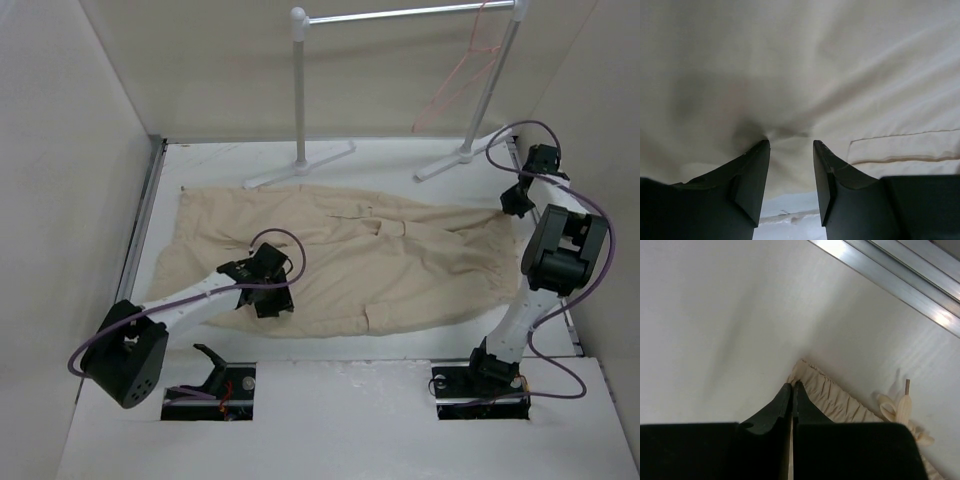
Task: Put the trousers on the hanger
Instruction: Flatten out the trousers at the center of the board.
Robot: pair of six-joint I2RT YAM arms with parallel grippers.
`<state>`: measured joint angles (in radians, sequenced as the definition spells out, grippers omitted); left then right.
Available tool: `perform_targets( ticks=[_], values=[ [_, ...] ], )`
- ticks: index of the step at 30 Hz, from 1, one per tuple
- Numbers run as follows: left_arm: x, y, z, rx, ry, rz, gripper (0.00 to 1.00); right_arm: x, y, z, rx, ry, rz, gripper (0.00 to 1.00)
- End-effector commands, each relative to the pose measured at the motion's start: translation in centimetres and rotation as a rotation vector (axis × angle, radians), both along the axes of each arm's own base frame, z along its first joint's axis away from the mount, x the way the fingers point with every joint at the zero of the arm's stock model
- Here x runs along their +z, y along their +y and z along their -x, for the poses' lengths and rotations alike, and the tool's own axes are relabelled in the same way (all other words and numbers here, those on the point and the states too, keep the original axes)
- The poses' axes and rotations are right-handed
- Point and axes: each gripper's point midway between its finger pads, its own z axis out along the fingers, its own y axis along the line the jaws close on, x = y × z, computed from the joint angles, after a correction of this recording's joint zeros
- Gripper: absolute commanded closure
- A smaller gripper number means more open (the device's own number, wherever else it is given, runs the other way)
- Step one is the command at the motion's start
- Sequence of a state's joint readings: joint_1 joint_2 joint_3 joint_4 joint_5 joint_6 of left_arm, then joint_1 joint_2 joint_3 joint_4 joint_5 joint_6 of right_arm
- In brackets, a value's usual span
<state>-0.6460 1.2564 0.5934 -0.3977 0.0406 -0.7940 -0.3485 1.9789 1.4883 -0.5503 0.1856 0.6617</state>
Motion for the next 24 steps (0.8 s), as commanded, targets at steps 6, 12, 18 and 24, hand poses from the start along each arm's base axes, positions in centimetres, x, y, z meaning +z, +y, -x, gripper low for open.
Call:
perform_targets(
  ticks=[6,12,18,24],
  values=[
    [-0.4,4.0,1.9,0.08,0.074,-0.102,0.57,3.6,-0.2,-9.3,0.018,-0.22,0.043,0.97],
    [5.4,0.9,-2.3,0.086,-0.06,0.014,0.46,8.8,1.5,-9.9,0.06,-0.317,0.057,0.42],
    [12.5,-1.3,-12.1,0.132,-0.268,0.11,0.45,12.9,4.8,-2.2,0.063,-0.373,0.072,0.39],
    [11.7,-0.6,-23.0,0.23,-0.337,0.076,0.46,6.7,8.0,7.2,-0.008,-0.291,-0.014,0.81]
  ],
)
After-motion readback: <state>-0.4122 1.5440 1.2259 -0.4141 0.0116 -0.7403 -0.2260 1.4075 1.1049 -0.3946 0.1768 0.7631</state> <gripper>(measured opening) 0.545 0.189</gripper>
